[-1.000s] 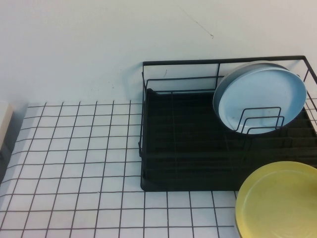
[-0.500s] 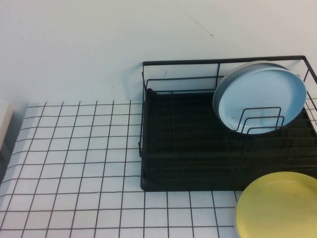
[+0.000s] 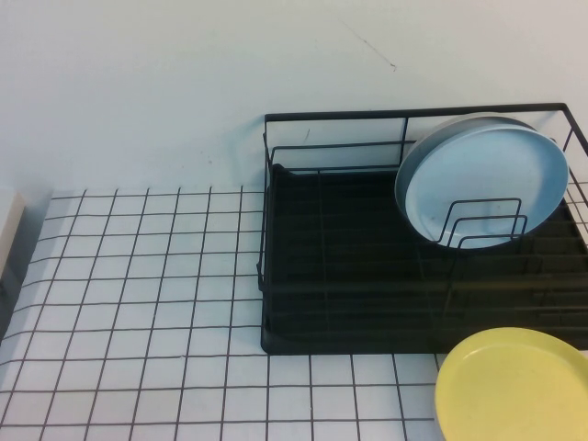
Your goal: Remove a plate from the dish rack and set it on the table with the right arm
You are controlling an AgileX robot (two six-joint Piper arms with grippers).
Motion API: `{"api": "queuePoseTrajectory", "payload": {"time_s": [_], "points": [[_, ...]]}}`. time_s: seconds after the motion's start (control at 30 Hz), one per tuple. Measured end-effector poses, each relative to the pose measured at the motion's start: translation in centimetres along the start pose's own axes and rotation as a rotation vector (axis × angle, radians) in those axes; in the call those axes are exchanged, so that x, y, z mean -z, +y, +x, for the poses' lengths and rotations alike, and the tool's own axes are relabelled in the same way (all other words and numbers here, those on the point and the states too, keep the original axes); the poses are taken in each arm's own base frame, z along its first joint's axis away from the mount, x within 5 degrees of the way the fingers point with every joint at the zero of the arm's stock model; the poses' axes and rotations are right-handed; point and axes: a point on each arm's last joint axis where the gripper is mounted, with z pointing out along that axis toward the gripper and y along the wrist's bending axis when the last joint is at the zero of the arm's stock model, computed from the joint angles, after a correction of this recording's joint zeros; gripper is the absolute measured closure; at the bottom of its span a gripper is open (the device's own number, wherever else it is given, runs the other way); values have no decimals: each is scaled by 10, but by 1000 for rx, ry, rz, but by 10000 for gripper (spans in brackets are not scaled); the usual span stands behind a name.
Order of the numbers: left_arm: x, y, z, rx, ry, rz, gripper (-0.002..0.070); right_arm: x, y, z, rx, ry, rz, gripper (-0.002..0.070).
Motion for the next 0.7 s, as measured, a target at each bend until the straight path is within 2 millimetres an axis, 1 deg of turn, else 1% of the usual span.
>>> {"api": "queuePoseTrajectory", "payload": {"time_s": [0.07, 0.17, 0.27, 0.33, 0.43, 0.53, 0.63, 0.7], "points": [[0, 0, 0, 0, 0, 0, 678, 22, 4, 2, 22, -88, 34, 633], [0, 0, 0, 0, 0, 0, 678, 56, 13, 11, 64, -239, 96, 665], [0, 0, 0, 0, 0, 0, 678, 86, 25, 33, 95, -391, 160, 674], [0, 0, 0, 0, 0, 0, 678, 96, 33, 53, 119, -462, 196, 677], [0, 0, 0, 0, 0, 0, 678, 98, 44, 84, 142, -534, 231, 678], [0, 0, 0, 0, 0, 0, 678, 93, 53, 110, 149, -577, 249, 678], [0, 0, 0, 0, 0, 0, 678, 85, 59, 129, 152, -602, 260, 678], [0, 0, 0, 0, 0, 0, 678, 82, 61, 138, 155, -617, 266, 678]]}}
